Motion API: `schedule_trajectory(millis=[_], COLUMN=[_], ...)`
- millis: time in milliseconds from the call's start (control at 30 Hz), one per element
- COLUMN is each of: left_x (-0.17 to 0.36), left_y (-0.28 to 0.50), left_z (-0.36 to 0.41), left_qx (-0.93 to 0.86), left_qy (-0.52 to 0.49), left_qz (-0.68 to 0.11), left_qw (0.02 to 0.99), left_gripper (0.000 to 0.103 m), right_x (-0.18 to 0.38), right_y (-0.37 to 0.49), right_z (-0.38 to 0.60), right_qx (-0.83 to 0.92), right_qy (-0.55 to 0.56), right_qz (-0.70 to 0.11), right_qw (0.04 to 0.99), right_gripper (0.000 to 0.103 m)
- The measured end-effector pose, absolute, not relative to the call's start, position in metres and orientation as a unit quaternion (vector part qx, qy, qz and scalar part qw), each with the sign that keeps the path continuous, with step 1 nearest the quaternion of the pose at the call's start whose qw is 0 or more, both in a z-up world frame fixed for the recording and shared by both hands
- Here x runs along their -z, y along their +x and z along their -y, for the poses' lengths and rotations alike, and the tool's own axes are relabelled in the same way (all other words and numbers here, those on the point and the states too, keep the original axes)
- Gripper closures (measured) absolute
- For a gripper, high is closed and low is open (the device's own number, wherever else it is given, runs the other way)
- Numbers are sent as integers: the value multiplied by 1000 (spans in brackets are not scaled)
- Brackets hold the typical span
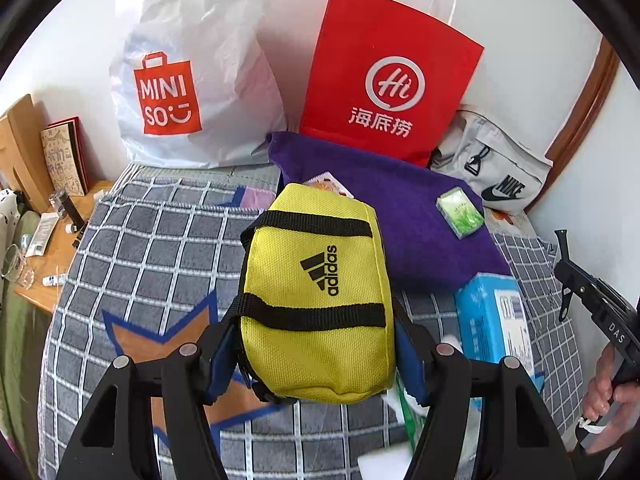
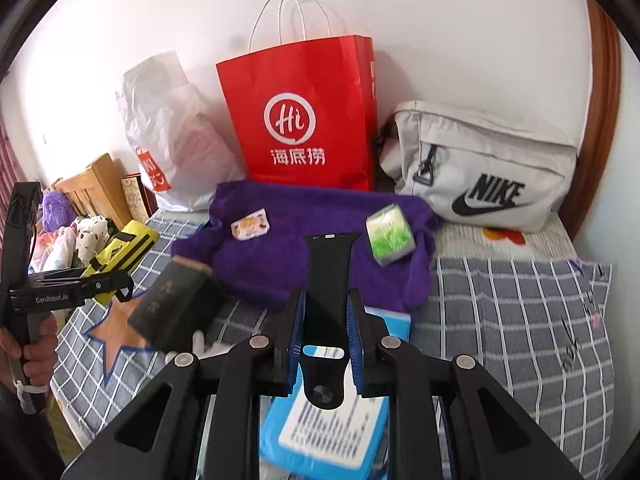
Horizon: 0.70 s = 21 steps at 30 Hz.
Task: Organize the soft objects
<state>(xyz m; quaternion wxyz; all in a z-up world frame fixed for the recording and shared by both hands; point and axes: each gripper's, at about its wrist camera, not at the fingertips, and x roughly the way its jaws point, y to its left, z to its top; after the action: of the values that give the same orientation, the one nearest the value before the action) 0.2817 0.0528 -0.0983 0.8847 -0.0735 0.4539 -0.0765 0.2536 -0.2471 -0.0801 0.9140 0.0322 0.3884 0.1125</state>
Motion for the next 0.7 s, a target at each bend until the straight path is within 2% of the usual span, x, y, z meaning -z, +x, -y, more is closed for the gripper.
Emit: schedule_trajectory(millis=[700], left_x=[117], left_y=[384], left_z=[-29], left_qx=[106], left_qy=[-105], left_qz=[-495], left_qw=[856], left_gripper=[38], right_x=[103], right_y=[355], right_z=[244], right_qx=[-125], right_qy=[29], right_qz=[-397], right_qw=[909], right_gripper=[82])
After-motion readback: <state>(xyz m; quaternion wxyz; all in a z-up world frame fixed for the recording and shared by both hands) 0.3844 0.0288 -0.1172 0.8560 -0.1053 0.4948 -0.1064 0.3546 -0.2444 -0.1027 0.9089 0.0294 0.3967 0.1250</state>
